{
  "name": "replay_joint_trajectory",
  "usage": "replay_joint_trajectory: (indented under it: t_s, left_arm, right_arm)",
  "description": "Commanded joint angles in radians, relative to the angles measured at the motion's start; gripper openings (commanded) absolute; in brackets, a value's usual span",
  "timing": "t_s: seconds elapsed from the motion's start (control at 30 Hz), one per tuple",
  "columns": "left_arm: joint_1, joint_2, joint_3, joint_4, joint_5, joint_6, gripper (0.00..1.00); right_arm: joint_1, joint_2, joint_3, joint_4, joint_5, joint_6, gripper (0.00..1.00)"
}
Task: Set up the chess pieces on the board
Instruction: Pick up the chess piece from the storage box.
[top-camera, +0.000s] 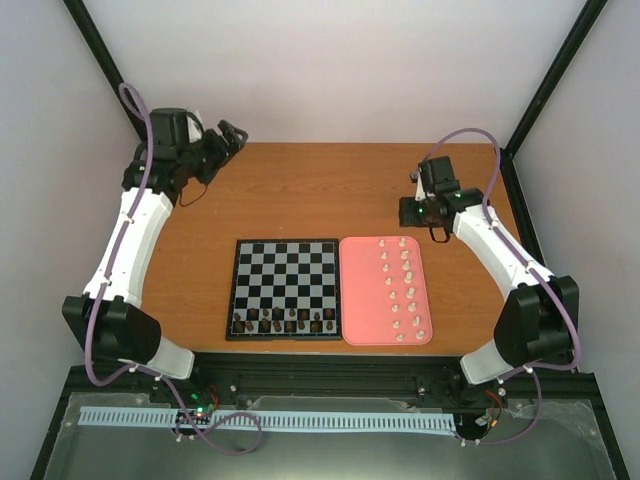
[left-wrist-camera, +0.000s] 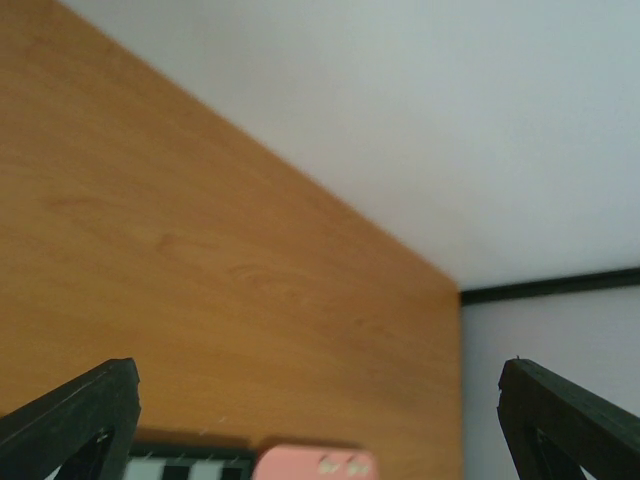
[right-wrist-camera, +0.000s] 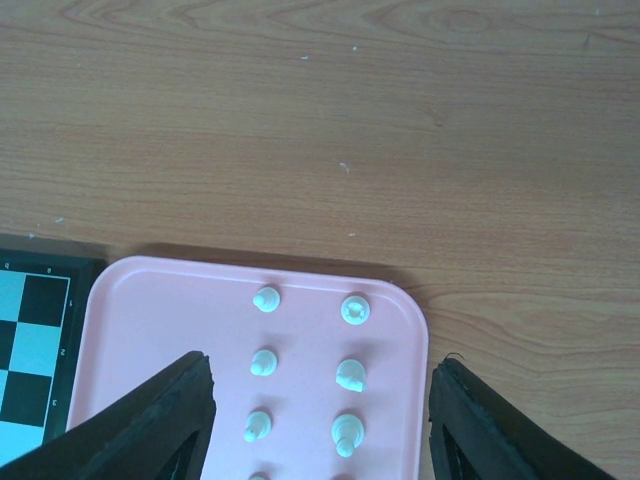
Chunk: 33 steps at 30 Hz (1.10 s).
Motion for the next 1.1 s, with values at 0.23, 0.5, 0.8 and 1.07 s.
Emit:
replay_joint_trajectory:
  t_s: [0.23, 0.5, 0.8, 1.07]
  left_arm:
    - [0.006, -0.196, -0.297, -0.433, -0.128, 0.376, 1.0]
    - [0.007, -0.2, -0.334, -0.418, -0.137, 0.383, 1.0]
    - [0.007, -0.137, -0.302, -0.386, -0.104, 0.364, 1.0]
    - [0.005, -0.114, -0.31, -0.393, -0.114, 0.366, 1.0]
  right_arm:
    - [0.007, 0.15, 0.093, -0.089, -0.005, -0.006, 0.61]
    - [0.005, 0.25, 0.156, -0.111, 0.038, -0.032, 0.57]
    - [0.004, 0.394, 0.165, -0.11, 0.013, -0.072, 0.52]
    - [0.005, 0.429, 0.149, -0.108, 0.025, -0.071, 0.46]
